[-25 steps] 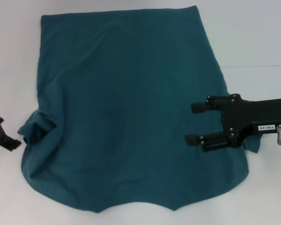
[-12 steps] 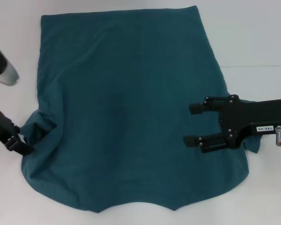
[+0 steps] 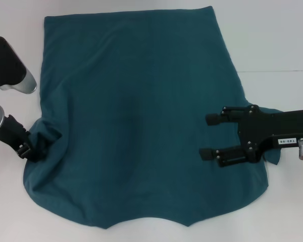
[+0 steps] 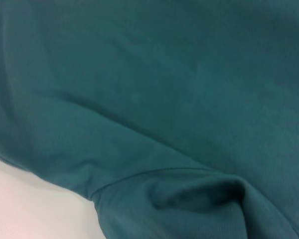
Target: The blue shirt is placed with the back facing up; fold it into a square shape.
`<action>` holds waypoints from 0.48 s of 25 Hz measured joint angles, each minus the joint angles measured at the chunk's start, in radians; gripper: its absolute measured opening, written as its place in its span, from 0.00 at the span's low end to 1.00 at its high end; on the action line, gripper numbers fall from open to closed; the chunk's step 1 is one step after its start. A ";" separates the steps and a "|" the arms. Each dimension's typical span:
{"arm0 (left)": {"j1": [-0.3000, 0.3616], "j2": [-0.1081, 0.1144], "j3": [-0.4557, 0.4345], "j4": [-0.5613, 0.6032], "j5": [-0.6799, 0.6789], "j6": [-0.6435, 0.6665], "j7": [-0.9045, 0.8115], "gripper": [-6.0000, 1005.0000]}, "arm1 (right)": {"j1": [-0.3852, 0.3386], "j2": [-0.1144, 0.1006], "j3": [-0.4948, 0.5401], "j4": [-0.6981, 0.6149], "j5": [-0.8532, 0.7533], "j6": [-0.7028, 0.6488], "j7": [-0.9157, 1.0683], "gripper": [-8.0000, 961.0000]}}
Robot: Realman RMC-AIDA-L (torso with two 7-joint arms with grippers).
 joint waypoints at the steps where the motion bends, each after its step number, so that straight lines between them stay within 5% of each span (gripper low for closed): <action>1: 0.000 0.000 0.006 -0.001 0.000 -0.003 -0.003 0.70 | 0.000 0.000 0.000 0.001 0.000 0.000 0.000 0.96; 5: 0.001 -0.001 0.019 -0.004 0.000 -0.012 -0.006 0.65 | -0.001 0.000 0.000 0.001 0.001 0.001 0.000 0.96; 12: 0.009 -0.001 0.034 -0.013 0.000 -0.058 -0.007 0.39 | 0.002 0.002 -0.001 0.002 0.001 0.001 0.000 0.96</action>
